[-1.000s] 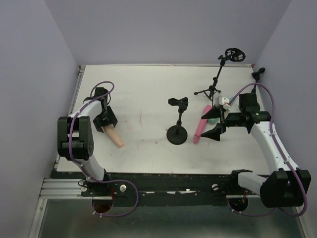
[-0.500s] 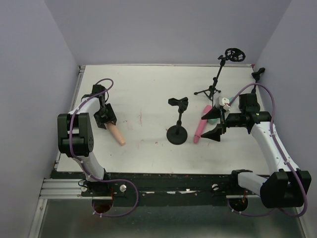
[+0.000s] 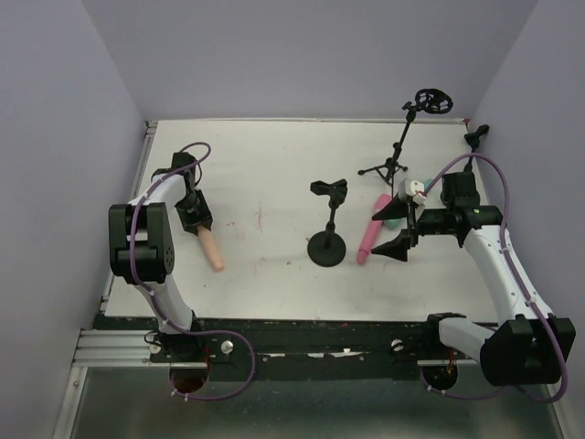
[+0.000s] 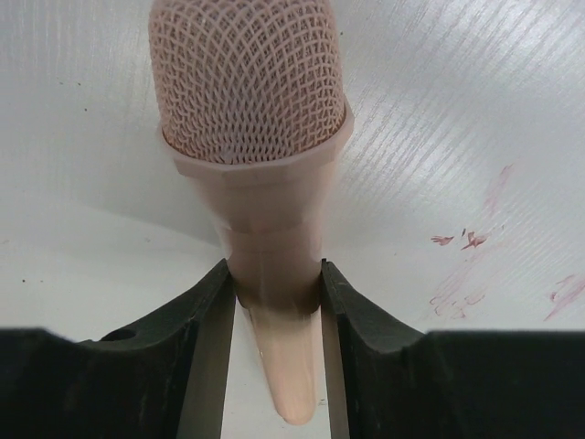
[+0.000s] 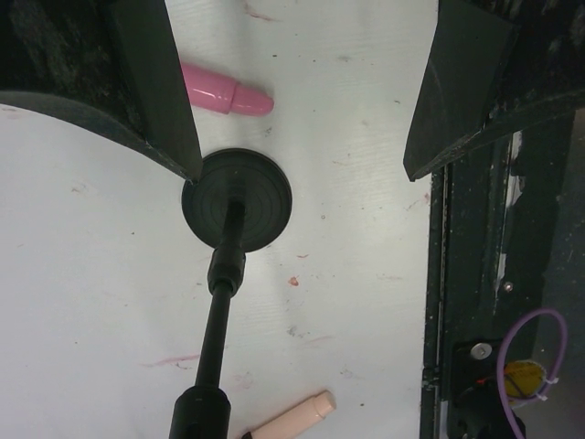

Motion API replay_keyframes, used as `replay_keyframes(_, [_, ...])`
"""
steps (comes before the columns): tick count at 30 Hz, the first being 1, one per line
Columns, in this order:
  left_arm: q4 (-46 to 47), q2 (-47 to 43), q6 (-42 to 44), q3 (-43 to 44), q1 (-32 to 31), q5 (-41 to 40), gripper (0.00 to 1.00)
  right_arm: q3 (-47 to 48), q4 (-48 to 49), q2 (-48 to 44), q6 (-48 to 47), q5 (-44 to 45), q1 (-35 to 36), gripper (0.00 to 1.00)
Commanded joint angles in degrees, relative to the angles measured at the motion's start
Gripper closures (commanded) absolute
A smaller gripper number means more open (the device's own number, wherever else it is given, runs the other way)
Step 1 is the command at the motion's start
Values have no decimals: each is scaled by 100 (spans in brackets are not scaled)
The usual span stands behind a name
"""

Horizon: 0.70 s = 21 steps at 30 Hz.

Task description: Attach the microphones to the stand

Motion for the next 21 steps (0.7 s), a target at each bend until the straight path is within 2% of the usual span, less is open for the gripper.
replay_keyframes(1, [-152,-1,71,82,25,-236,65,161,-124,-81,-126,-158,4,0])
replay_keyframes(5, [15,-325,80,-102,16,-96,80,170,-133,-107,-117,-149,-14,0])
replay_keyframes(9, [269,-1203,89,-392,-45,220,93,301,-124,-151,181,-44,-66,0])
replay_keyframes(13, [761,-2371,63,-936,-203,685,98,608,-202,-265,743,315,-75,0])
replay_keyframes(16, [1279,-3285,19,-1332,-274,1169,98,1100,-929,-240,622,684,-66,0])
replay_keyframes(17, [1411,-3593,1,-1429,-500,1318,99,1389,-1193,-187,569,807,-66,0])
replay_keyframes(21, [2149,-4762,-69,-1684,-739,1969,100,2374,-2179,-29,446,1151,-66,0])
